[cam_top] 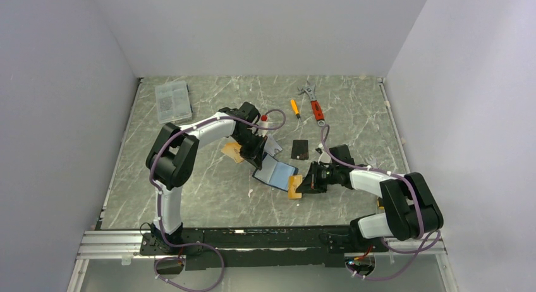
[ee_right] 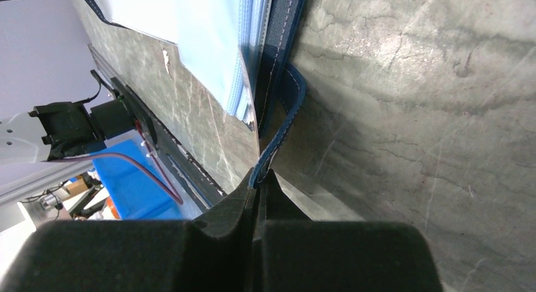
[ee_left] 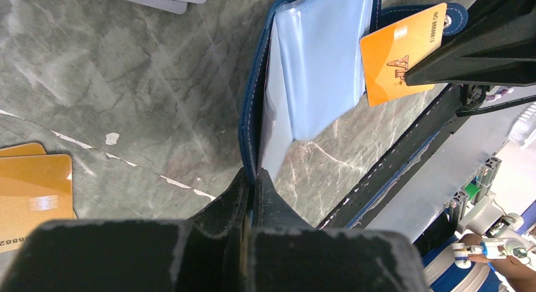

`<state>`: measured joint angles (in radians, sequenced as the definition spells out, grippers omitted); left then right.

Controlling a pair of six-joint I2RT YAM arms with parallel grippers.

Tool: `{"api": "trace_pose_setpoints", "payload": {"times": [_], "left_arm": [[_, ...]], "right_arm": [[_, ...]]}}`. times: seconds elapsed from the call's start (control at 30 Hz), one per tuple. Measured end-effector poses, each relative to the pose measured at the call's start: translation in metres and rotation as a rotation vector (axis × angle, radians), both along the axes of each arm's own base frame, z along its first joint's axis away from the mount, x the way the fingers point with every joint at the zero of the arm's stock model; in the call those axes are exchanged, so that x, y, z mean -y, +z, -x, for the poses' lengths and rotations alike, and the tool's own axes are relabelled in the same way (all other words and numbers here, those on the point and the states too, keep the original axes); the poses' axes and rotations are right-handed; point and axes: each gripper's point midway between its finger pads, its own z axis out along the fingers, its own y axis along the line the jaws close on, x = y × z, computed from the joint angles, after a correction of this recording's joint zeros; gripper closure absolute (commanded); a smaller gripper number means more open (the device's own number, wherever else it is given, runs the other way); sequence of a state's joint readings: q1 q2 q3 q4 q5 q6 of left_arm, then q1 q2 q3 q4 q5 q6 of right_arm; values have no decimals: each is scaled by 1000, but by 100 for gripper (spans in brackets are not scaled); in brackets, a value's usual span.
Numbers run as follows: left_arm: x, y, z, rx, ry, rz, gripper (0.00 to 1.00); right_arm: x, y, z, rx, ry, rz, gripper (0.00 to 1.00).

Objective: Put the credit cards into the card holder
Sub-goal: Open the card holder at the center of the board.

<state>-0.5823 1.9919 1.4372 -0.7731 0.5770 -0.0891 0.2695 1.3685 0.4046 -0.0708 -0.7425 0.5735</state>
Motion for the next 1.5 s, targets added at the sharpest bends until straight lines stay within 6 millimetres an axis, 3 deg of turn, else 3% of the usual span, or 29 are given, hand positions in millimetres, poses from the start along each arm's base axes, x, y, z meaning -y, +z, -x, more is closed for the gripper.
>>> {"api": "trace_pose_setpoints", "payload": {"times": [0.73, 1.07, 1.5], "left_arm": [[-1, 3, 0, 12, 1, 1, 100], [-1, 3, -1, 15, 1, -1, 100], [-3, 1, -2, 24, 3, -15, 100]], "right_arm": [[-11, -3, -6, -62, 31, -35, 100], [-24, 1, -20, -42, 60, -41, 100], [-15, -2, -12, -42, 35, -36, 100]]}}
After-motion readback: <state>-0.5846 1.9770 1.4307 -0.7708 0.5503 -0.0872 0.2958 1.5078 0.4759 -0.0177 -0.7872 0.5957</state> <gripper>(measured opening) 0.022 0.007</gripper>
